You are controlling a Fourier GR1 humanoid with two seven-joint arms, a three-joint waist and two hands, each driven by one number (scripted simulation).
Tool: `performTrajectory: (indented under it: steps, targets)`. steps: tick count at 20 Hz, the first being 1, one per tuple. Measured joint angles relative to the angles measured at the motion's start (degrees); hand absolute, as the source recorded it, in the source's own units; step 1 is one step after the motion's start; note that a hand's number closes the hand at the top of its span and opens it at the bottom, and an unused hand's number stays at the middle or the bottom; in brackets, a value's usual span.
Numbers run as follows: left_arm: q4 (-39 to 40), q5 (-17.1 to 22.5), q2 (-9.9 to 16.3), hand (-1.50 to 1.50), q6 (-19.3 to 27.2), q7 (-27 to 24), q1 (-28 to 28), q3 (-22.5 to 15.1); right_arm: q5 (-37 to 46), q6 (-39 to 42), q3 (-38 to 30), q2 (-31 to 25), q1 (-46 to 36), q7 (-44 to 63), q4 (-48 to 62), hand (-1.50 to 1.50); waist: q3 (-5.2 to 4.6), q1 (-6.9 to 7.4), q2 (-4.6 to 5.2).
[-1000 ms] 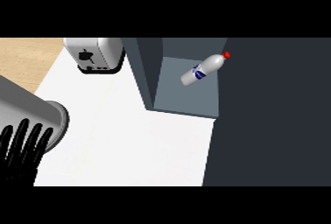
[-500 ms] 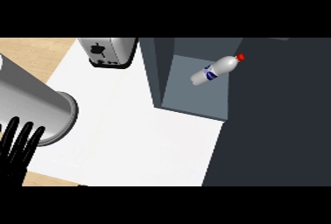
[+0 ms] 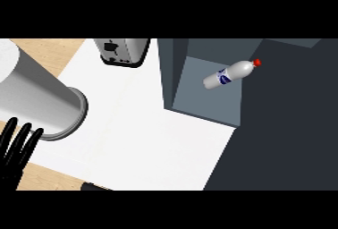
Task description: Pick up the bottled water, place it into the cabinet and close the cabinet
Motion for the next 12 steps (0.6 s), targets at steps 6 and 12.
performTrajectory:
  steps: [6,12]
  targets:
    - [0.74,0.48,0.6,-1.5,-0.86,0.21,-0.2,0.74,-0.23,1.19,0.56,-0.62,-5.5,3.2,0.22,1.5,-0.14,0.05,0.11]
    - [1.24,1.31,1.08,-1.5,-1.75,0.4,-0.51,1.57,-0.57,3.0,0.48,-1.27,-9.61,5.34,0.37,1.5,-0.21,-0.19,0.2]
